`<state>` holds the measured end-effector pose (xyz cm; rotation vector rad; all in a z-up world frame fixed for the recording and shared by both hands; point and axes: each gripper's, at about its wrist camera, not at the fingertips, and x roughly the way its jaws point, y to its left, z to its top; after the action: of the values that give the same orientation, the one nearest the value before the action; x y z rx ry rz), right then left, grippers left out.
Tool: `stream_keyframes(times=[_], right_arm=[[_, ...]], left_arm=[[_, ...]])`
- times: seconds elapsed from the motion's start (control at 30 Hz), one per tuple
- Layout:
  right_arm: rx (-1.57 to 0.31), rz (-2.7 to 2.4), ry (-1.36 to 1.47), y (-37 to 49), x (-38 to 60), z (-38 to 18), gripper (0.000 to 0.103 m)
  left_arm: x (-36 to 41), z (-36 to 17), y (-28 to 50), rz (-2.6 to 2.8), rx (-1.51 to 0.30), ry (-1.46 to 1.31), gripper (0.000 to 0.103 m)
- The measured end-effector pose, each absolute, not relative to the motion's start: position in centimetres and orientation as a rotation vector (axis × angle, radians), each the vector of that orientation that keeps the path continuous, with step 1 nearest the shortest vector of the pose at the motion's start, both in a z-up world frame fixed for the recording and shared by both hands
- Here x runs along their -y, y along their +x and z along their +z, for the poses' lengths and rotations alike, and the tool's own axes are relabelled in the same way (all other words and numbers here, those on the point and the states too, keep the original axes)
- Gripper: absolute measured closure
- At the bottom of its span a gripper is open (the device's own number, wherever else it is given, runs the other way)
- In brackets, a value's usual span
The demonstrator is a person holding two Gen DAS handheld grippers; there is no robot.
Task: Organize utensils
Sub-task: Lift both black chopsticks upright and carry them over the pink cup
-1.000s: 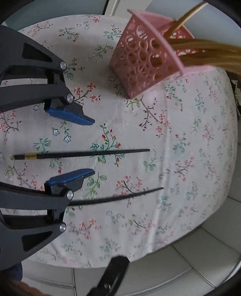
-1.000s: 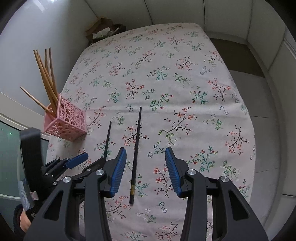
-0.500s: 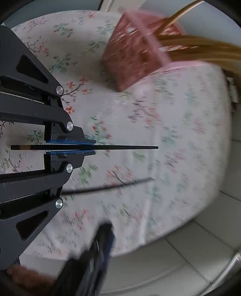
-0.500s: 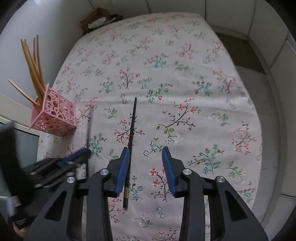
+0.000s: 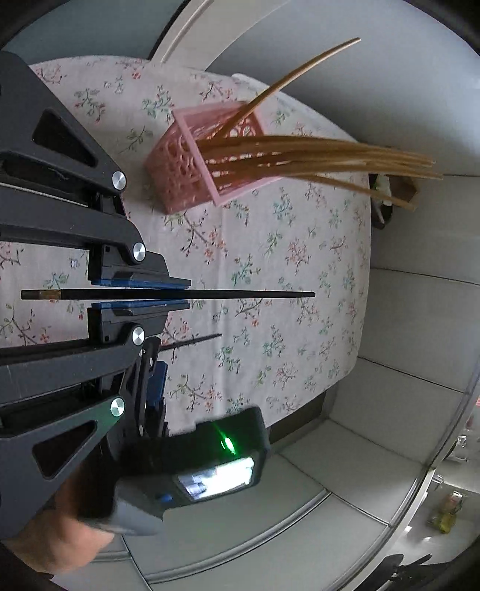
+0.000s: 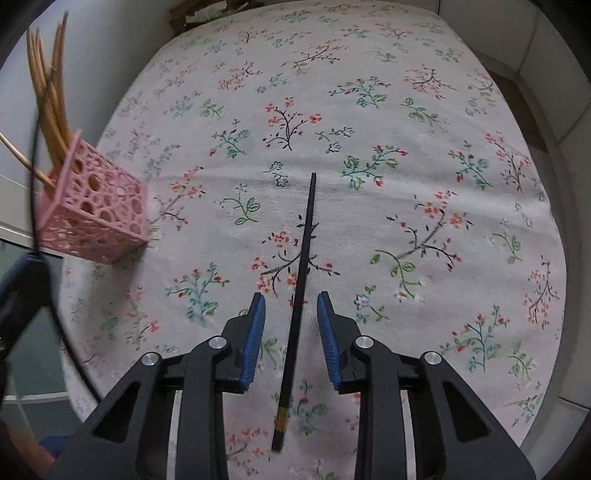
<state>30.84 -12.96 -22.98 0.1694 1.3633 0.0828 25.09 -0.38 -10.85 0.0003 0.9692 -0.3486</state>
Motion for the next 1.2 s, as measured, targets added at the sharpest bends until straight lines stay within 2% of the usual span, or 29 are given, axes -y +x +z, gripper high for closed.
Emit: stream_keyframes(times=[0.1,0.33,0.57,0.97,1.2], right_arm=[[-1.316,0.057,0.091,30.6,11.7,-22.7,0.097],[-1.121,0.084,0.170,29.1,13.7,-16.7,0.098],[-0.975,0.113,0.261,27.8,16.0,-13.2,0.097],[-0.753,0.177,0.320,26.2,16.8,-8.6,0.097],[-0.742,0.179,0.285,25.7,16.2,-8.0,0.097]], left_arm=[[0.3,-11.0,25.2,-0.347,-0.971,0.001,0.099],[0.5,-9.9,24.5,-0.355,-0.920,0.015,0.099],[0.3,-8.9,24.1,-0.372,-0.878,0.013,0.099],[-0.7,-7.0,23.9,-0.381,-0.786,-0.031,0.099],[-2.7,-4.9,24.0,-0.374,-0.723,-0.079,0.099]])
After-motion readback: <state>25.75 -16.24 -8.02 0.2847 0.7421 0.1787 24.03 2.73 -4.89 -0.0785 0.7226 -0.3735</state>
